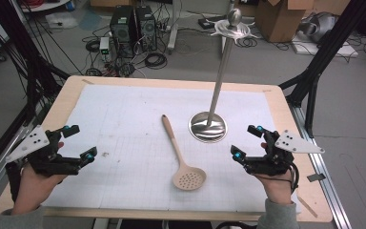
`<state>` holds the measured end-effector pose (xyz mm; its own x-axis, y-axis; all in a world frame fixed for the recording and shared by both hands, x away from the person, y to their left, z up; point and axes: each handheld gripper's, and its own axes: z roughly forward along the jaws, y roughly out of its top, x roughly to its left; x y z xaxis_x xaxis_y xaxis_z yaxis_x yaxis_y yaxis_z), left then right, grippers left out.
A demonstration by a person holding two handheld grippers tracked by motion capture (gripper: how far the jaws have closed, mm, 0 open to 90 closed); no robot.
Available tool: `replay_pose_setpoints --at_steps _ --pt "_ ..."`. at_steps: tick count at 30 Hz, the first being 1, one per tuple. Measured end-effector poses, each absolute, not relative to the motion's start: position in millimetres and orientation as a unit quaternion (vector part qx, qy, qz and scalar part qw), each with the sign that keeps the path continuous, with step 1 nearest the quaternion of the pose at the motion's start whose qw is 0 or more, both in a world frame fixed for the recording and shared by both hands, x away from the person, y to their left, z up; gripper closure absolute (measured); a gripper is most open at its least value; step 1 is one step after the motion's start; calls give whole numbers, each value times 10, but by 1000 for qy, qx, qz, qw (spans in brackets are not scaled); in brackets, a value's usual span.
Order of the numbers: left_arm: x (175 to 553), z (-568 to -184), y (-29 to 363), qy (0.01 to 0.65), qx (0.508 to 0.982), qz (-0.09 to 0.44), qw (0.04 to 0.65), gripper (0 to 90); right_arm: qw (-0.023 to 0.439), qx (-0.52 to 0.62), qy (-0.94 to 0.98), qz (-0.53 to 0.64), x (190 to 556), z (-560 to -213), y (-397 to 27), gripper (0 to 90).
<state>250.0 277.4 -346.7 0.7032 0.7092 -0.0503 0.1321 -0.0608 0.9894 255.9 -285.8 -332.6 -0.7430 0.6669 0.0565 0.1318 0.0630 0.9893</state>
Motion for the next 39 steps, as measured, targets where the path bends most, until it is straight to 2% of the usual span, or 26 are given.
replay_pose_setpoints --at_steps 5,7,17,18,21,22,23,24,25,26,28,29,32,39 --pt "2507 -3468 2777 307 688 236 614 19 204 288 705 614 2606 -3376 -2808 87" --pt "2499 -3471 2768 307 688 236 613 18 199 290 707 613 2614 -3388 -2796 134" --pt "2512 -3503 2743 308 694 233 608 19 184 286 721 604 2632 -3425 -2696 181" --pt "2515 -3502 2743 307 695 233 607 19 181 283 726 600 2652 -3443 -2666 232" --pt "2515 -3502 2753 307 695 233 607 19 174 285 731 594 2658 -3455 -2635 271" --pt "2509 -3505 2759 308 694 233 608 19 171 283 738 589 2662 -3473 -2591 339" --pt "2509 -3505 2759 308 694 233 608 18 171 283 738 589 2662 -3473 -2591 339" --pt "2499 -3511 2763 309 694 232 608 19 171 282 742 584 2662 -3484 -2553 394" --pt "2499 -3511 2763 309 694 232 608 19 171 282 742 584 2662 -3484 -2553 394" --pt "2487 -3515 2769 309 696 232 605 18 170 281 745 581 2662 -3498 -2506 456" --pt "2479 -3518 2768 310 696 232 605 19 168 281 746 580 2663 -3502 -2494 477" --pt "2467 -3524 2776 311 696 233 604 19 167 275 752 575 2682 -3519 -2447 531" --pt "2455 -3533 2795 313 698 235 600 19 161 271 761 567 2709 -3542 -2372 613" --pt "2437 -3563 2828 318 700 234 596 19 149 251 786 545 2777 -3602 -2191 756"
